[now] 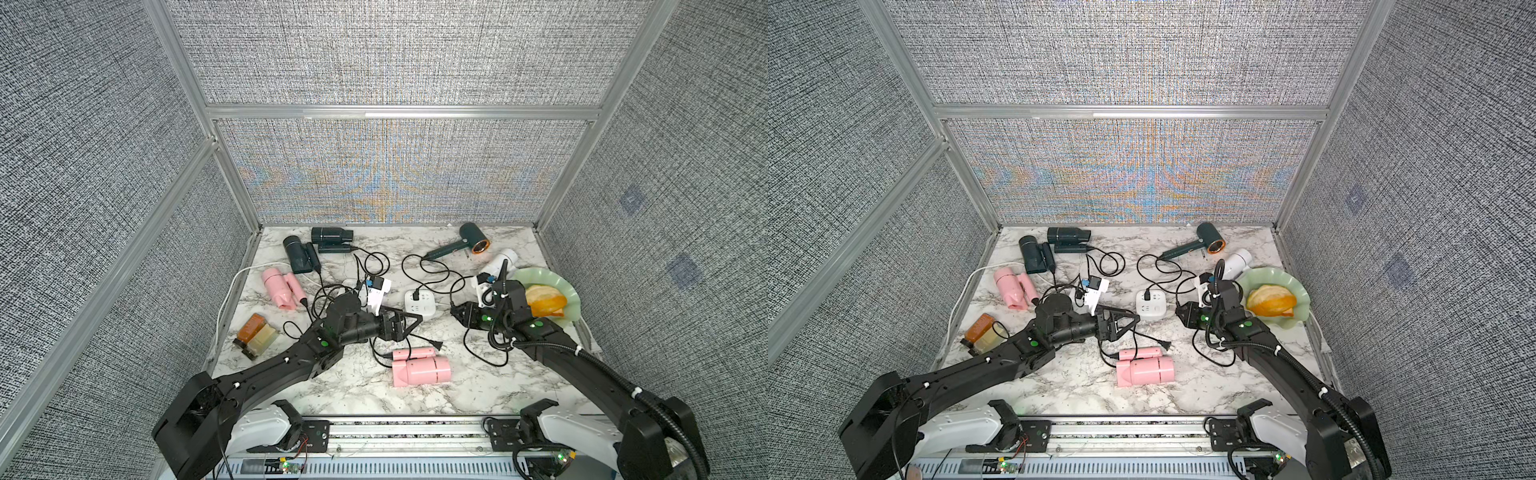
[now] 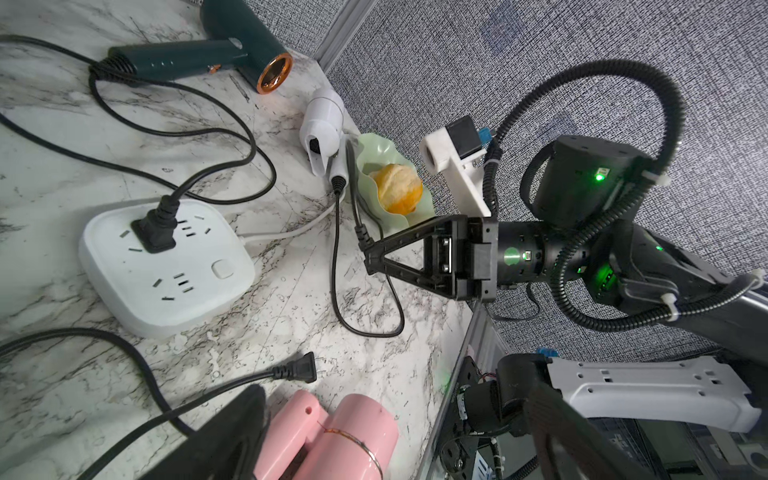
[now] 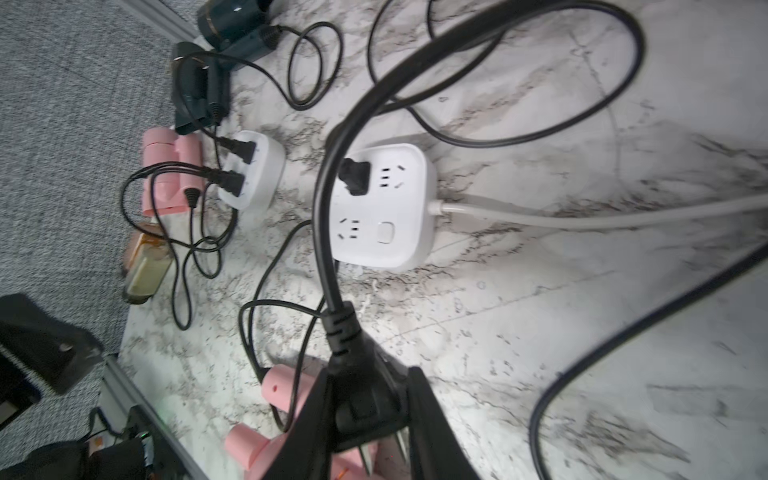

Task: Charge the blow dryers
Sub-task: Pick up the plug from the center of the board.

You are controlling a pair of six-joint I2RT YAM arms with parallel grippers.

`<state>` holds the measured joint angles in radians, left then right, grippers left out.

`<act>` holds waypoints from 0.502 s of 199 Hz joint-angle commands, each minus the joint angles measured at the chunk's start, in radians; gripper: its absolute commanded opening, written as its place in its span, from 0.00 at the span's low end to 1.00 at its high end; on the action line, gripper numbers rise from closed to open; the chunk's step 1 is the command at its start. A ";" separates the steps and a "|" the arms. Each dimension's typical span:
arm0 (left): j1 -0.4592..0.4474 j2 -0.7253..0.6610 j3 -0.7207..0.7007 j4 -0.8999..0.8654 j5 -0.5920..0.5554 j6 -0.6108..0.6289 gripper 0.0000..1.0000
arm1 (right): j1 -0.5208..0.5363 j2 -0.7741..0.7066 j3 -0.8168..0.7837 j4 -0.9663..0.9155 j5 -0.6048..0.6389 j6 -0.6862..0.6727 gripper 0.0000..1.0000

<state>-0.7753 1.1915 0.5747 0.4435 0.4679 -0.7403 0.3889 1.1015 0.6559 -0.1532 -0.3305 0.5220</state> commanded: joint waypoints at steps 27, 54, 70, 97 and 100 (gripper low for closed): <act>0.002 -0.001 0.009 0.047 0.030 0.045 0.95 | 0.046 0.008 -0.009 0.125 -0.063 0.018 0.18; 0.004 -0.012 0.017 0.025 0.024 0.073 0.93 | 0.048 -0.015 -0.044 0.156 -0.035 0.050 0.17; 0.005 -0.012 0.024 0.022 0.025 0.078 0.93 | 0.052 -0.028 -0.065 0.169 -0.036 0.065 0.17; 0.018 -0.006 0.023 0.037 0.029 0.070 0.94 | 0.053 -0.045 -0.091 0.196 -0.040 0.089 0.17; 0.021 -0.005 0.021 0.041 0.029 0.067 0.94 | 0.053 -0.047 -0.092 0.195 -0.037 0.091 0.17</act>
<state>-0.7670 1.1835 0.5945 0.4545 0.4824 -0.6830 0.4393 1.0653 0.5732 -0.0116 -0.3710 0.5789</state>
